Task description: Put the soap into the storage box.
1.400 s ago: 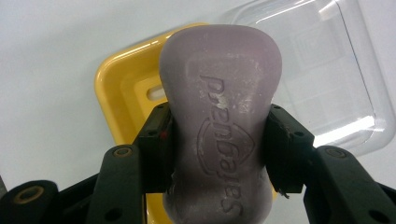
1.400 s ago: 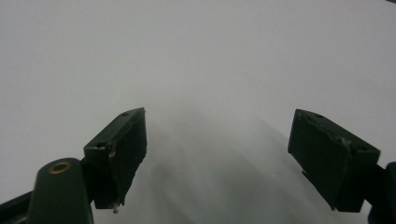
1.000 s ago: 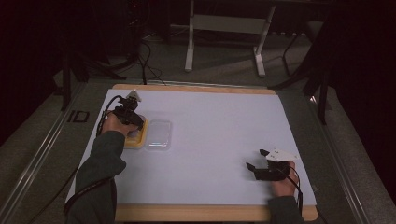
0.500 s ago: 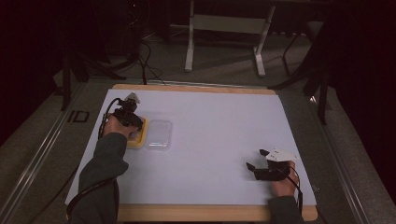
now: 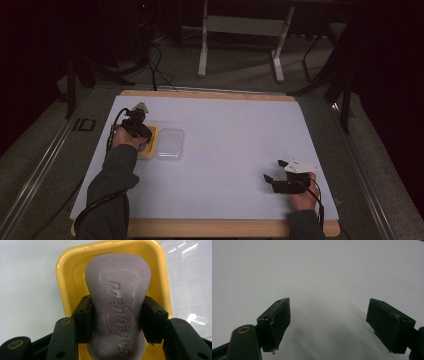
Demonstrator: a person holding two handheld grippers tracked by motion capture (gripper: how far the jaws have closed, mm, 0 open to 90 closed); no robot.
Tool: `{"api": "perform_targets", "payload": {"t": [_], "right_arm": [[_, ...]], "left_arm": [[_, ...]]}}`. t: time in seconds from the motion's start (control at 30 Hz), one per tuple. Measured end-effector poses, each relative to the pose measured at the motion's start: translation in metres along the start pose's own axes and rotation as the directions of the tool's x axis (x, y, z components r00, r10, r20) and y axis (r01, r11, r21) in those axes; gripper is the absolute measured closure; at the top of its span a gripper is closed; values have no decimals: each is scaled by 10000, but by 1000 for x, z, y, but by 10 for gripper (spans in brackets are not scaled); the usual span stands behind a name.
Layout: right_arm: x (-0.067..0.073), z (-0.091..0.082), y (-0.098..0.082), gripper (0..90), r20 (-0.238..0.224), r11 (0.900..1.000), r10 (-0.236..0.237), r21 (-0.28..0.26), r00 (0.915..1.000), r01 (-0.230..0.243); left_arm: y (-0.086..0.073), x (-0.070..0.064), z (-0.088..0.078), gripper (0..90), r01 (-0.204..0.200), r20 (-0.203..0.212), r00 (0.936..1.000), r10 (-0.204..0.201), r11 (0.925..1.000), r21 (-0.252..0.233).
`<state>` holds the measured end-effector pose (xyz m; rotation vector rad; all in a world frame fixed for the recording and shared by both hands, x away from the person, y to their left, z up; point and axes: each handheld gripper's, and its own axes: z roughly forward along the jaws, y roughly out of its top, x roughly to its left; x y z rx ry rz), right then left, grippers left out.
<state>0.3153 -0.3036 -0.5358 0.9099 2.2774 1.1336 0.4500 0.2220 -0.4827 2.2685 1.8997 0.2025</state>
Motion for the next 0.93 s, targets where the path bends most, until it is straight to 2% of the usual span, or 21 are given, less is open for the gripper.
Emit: {"api": "perform_targets", "payload": {"t": [0.47, 0.53, 0.6, 0.73, 0.87, 0.93], "right_arm": [[0, 0, 0, 191, 18, 10000, -42, 0, 10000, 42], [0, 0, 0, 191, 19, 10000, -36, 6, 10000, 36], [0, 0, 0, 191, 19, 10000, -48, 4, 10000, 48], [1, 0, 0, 191, 34, 10000, -61, 15, 10000, 61], [1, 0, 0, 191, 42, 10000, -65, 12, 10000, 65], [1, 0, 0, 191, 39, 10000, -71, 16, 10000, 71]], "left_arm": [[-1, -2, 7, 491, -97, 33, 9999, 97, 9999, 41], [-2, -1, 6, 461, -107, 70, 9999, 107, 9999, -13], [-3, 0, 3, 452, -122, 159, 9998, 125, 9998, -155], [-4, 1, -5, 394, -253, -13, 9997, 252, 9989, -390], [-5, -1, -18, 337, -340, -330, 9990, 312, 9956, -875], [-6, -2, -26, 322, -467, -317, 9986, 431, 9916, -1204]]}}
